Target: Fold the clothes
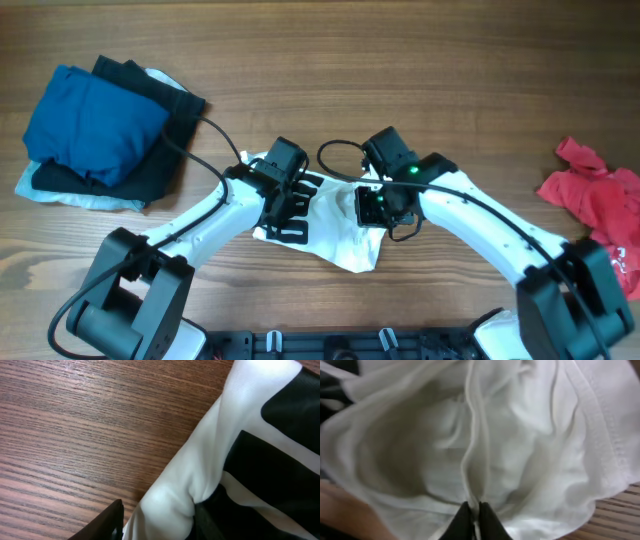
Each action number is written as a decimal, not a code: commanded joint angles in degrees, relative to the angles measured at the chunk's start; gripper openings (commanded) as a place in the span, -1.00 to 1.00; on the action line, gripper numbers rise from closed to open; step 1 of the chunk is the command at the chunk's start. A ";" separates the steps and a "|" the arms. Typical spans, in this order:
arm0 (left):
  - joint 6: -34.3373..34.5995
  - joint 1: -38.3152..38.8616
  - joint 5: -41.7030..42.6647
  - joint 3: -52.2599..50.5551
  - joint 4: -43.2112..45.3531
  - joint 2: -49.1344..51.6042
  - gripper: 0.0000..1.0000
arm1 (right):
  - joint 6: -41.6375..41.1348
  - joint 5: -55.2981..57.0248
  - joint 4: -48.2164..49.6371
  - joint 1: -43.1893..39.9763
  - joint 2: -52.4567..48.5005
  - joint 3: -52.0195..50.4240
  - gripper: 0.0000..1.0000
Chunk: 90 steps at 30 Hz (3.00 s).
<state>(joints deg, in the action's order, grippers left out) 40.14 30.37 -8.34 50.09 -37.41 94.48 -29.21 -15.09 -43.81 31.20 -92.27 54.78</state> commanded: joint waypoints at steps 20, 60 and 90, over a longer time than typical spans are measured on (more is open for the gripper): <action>-0.70 -0.33 -2.45 -2.64 -0.92 1.55 -0.06 | -1.84 2.29 -5.95 0.13 3.19 1.09 -0.55; -0.68 -0.33 -2.40 -2.64 -0.94 1.55 0.11 | 3.06 -13.27 4.68 3.43 -1.73 -1.97 -0.91; 8.55 -0.26 7.48 -3.28 -12.26 1.55 -0.10 | -4.07 -1.38 -5.84 3.45 -1.16 -4.61 -0.42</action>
<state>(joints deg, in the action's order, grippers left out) 47.53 30.02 -4.45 49.93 -50.30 93.84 -34.98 -9.80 -50.26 34.68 -94.06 50.63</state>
